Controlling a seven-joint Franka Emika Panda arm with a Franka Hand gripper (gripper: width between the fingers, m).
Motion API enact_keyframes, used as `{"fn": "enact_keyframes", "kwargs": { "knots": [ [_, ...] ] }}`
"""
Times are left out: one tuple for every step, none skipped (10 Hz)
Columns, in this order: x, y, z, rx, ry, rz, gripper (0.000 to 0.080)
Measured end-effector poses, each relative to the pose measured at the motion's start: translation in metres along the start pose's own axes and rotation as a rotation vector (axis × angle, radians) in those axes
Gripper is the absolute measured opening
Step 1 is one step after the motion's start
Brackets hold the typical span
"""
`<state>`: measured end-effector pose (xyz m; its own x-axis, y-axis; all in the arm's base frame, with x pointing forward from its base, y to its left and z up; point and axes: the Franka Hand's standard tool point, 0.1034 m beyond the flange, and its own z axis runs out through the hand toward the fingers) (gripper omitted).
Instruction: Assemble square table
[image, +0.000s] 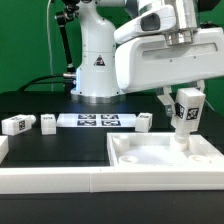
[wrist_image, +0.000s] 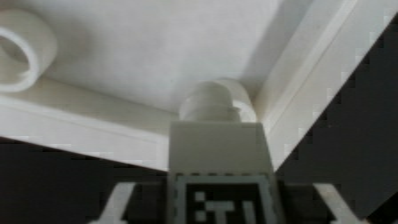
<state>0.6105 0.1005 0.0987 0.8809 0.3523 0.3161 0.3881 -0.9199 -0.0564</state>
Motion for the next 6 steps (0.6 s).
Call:
{"fn": "enact_keyframes", "kwargs": {
  "knots": [
    [0.003,-0.002,0.002,0.013,-0.014,0.001,0.0288],
    [0.011,0.001,0.001,0.003,0.014,0.0,0.0288],
    [0.017,0.007,0.002,-0.039,0.094,-0.01,0.0288],
    [0.011,0.005,0.006,-0.031,0.076,-0.011,0.0288],
    [0.012,0.005,0.006,-0.031,0.077,-0.01,0.0288],
    [0.01,0.004,0.008,-0.03,0.074,-0.011,0.0288]
  ]
}}
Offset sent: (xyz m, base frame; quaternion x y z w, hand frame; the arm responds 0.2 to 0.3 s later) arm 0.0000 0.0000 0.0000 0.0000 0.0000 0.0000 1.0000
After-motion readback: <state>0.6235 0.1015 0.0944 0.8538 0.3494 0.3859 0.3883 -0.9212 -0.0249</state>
